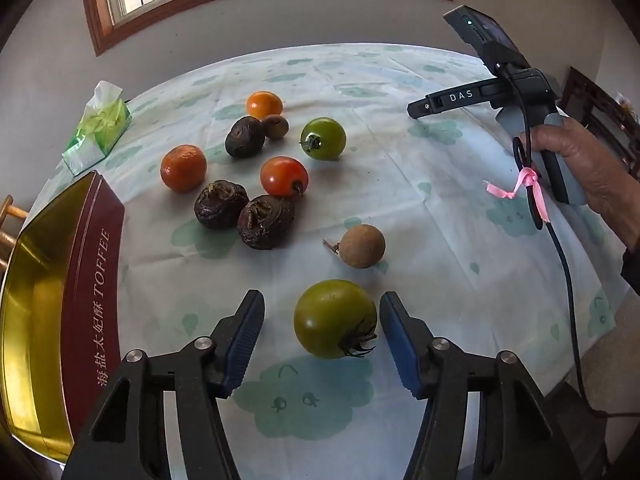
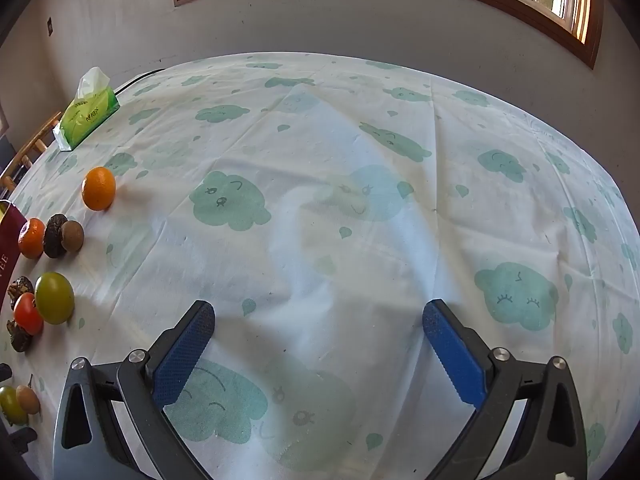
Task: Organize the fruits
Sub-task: 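Grasp the large green tomato with the left gripper and lift it, then carry the green tomato into the gold tin and open the left gripper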
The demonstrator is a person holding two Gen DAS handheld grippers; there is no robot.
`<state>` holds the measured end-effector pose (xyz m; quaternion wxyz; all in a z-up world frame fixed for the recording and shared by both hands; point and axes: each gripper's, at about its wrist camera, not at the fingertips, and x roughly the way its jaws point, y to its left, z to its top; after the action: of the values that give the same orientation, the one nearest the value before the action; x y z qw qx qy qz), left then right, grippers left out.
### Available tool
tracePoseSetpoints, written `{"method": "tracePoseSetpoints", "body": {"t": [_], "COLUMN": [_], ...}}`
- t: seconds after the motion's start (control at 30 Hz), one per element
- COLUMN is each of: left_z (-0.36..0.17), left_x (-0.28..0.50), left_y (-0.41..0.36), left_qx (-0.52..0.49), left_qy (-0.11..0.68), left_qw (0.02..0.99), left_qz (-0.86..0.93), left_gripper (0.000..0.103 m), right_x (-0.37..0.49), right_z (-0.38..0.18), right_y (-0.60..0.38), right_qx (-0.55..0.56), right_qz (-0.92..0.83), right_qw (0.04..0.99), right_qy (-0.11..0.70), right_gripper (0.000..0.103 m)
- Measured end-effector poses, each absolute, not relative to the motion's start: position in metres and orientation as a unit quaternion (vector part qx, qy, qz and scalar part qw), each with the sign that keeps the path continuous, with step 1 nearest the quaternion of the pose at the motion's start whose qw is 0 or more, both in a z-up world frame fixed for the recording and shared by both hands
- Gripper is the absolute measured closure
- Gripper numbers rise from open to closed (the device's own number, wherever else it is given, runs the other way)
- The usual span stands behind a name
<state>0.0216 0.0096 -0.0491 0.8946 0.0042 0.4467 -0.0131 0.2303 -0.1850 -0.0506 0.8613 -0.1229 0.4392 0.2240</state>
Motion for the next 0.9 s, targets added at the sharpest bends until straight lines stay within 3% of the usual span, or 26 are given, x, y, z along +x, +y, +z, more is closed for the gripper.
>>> {"method": "tracePoseSetpoints", "body": {"t": [0.03, 0.07, 0.47, 0.9], "left_z": [-0.05, -0.047, 0.011, 0.043], "left_x": [0.02, 0.022, -0.004, -0.025], "left_y": [0.013, 0.011, 0.015, 0.086], "left_qx": [-0.005, -0.009, -0.002, 0.033], "left_qy": [0.44, 0.439, 0.396, 0.392], "left_qw": [0.898, 0.898, 0.917, 0.907], "left_qz": [-0.019, -0.022, 0.052, 0.151], "left_gripper": [0.061, 0.067, 0.067, 0.066], "right_x": [0.23, 0.23, 0.228, 0.174], "right_z": [-0.051, -0.051, -0.051, -0.051], "right_y": [-0.185, -0.185, -0.187, -0.217], "right_qx": [-0.123, -0.123, -0.123, -0.097], "right_qz": [0.224, 0.224, 0.222, 0.165], "right_qw": [0.861, 0.861, 0.862, 0.876], "right_qy": [0.439, 0.439, 0.44, 0.443], "right_gripper": [0.0, 0.0, 0.0, 0.0]}}
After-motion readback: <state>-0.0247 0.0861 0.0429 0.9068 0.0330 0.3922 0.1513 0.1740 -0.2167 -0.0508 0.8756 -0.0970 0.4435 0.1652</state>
